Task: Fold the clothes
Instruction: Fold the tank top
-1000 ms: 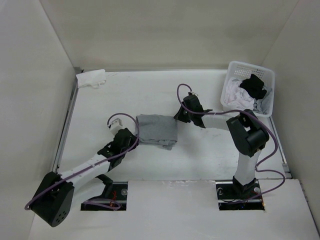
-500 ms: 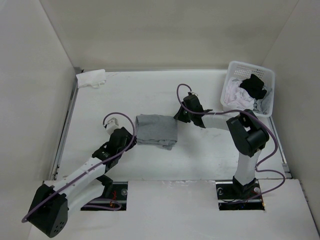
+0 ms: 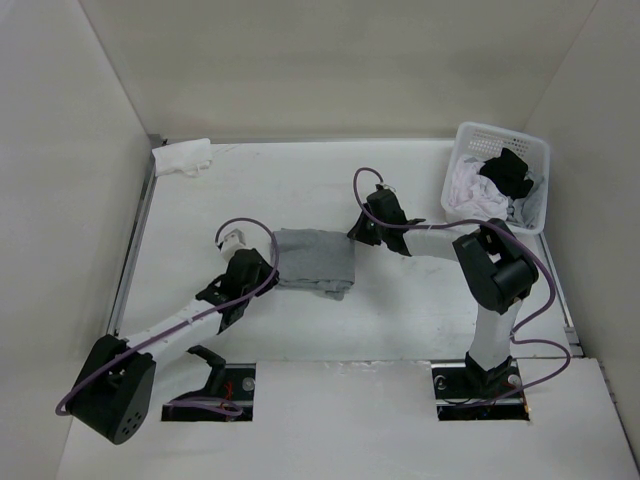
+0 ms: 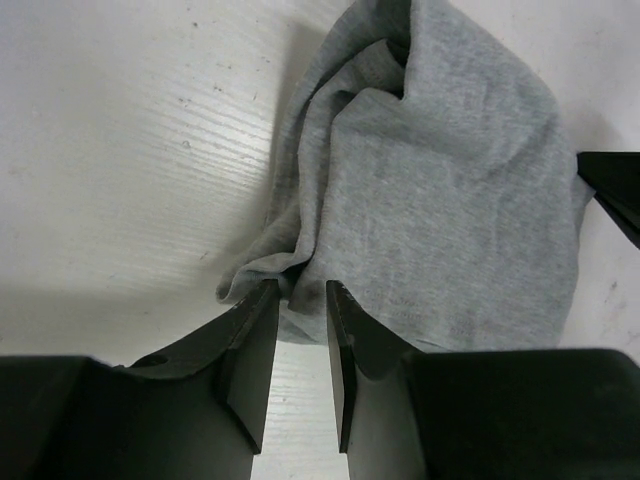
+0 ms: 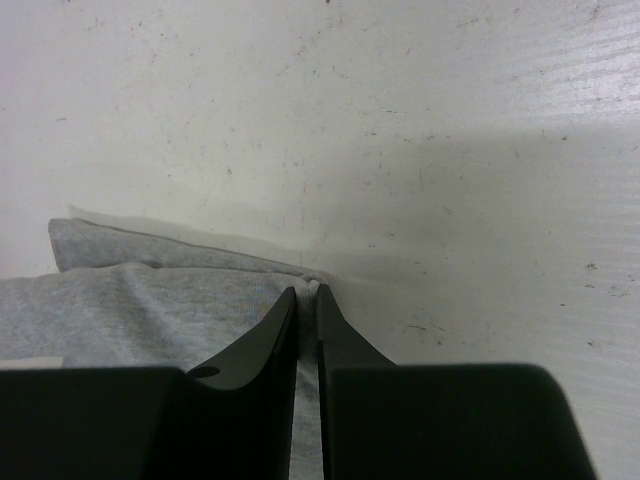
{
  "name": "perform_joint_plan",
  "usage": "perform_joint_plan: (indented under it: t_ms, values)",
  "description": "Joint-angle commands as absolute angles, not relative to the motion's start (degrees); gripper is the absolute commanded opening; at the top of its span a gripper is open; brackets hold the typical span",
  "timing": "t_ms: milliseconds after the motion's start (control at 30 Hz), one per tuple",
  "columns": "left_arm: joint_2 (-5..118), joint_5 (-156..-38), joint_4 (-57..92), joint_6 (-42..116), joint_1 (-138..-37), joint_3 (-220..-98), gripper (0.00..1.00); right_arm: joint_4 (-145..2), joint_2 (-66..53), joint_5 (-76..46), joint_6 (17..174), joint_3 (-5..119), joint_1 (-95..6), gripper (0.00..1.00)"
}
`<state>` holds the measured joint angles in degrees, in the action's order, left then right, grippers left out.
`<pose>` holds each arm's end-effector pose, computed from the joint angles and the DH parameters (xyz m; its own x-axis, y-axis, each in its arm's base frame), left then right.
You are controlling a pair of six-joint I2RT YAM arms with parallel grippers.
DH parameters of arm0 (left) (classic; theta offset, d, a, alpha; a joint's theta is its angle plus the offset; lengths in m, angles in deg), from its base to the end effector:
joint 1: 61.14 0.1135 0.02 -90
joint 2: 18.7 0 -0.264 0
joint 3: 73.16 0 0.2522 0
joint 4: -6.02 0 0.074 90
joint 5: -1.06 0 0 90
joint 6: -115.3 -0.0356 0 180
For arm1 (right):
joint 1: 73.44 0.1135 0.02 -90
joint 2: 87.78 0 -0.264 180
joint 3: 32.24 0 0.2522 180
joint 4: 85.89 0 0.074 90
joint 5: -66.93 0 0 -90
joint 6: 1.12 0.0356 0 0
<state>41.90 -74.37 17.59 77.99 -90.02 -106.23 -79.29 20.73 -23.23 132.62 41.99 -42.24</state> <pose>0.1779 -0.0879 0.1585 -0.5706 -0.5644 -0.5966 -0.2595 0.8131 -0.5211 0.3380 0.2046 0.1501 -0.7614 0.3472 -0.5475 0.0141 0.8532 0.5214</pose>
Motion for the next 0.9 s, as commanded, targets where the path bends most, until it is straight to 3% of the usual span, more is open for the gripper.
perform_joint_plan:
  t_ms: [0, 267, 533, 733, 867]
  values:
    - [41.24, -75.4, 13.02, 77.42, -89.74, -108.37, 0.24, -81.88, 18.39, -22.54, 132.03, 42.34, -41.67, 0.11]
    - [43.35, -75.49, 11.87, 77.78, -89.22, -106.88, 0.12, -82.06, 18.65, -22.45, 132.03, 42.43, -41.75, 0.09]
    - [36.94, -74.61, 13.54, 80.67, -86.24, -100.82, 0.0, -82.59, 16.99, -22.98, 132.56, 40.85, -42.63, 0.05]
    - [34.21, -76.37, 14.07, 81.9, -83.95, -97.82, 0.02, -83.12, 16.72, -22.63, 132.73, 40.41, -43.16, 0.05]
    - [34.91, -76.81, 14.07, 82.61, -84.38, -97.82, 0.17, -82.94, 17.51, -22.45, 132.73, 41.11, -42.9, 0.08]
